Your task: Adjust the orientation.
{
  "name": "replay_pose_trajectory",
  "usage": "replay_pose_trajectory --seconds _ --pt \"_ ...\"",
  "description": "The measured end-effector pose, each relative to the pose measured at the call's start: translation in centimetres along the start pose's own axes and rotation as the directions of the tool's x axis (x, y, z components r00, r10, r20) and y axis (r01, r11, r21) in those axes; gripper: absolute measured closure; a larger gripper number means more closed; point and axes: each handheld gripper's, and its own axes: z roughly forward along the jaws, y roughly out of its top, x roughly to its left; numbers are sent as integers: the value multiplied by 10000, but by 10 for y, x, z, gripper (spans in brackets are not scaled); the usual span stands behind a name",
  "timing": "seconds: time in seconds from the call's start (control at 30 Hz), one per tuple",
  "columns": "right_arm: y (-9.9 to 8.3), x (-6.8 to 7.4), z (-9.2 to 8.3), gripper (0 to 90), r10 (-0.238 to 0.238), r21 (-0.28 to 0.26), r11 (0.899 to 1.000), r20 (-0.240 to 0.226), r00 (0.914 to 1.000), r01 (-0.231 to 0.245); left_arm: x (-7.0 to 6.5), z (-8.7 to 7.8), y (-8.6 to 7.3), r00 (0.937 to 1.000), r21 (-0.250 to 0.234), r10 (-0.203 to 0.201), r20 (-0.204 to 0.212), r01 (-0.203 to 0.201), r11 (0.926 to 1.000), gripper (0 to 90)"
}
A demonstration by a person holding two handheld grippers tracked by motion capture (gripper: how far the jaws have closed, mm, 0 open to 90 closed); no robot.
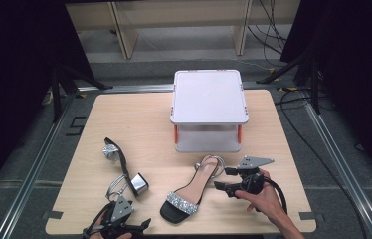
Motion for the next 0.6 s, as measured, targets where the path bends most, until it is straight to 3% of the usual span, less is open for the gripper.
replay_pose_trajectory --seconds 0.07,0.13,0.23,0.37,0.4,0.47,0.5,0.6 --pt "1 -2 4 309 -30 49 10000 -71 10000 30 -1 -1 0 10000 0 18 35 -18 10000 152" --pt "2 -4 9 399 -204 -149 9997 -299 9993 199 0 -1 0 10000 6 21 36 -21 10000 152" --pt "5 -4 11 615 91 -635 9979 -549 9985 -126 0 -1 0 10000 -44 -2 -19 2 10000 152" --pt "5 -2 9 781 -277 -745 9969 -315 9991 252 -1 -1 0 10000 -80 7 1 -7 10000 152" --pt "5 1 7 798 -161 -728 9973 -448 9989 128 0 -2 0 10000 -77 10 -10 -10 10000 152" --pt "6 6 4 809 -725 -643 9954 -229 9971 709 -1 -3 0 9999 -179 -63 147 66 9998 152" --pt "6 10 2 811 -1142 -398 9927 -39 9935 1139 -1 -2 0 10000 -119 -27 1 27 9999 152" --pt "4 23 -6 815 -1745 55 9847 60 9846 1744 0 -3 0 10000 -181 5 21 -5 9998 152"
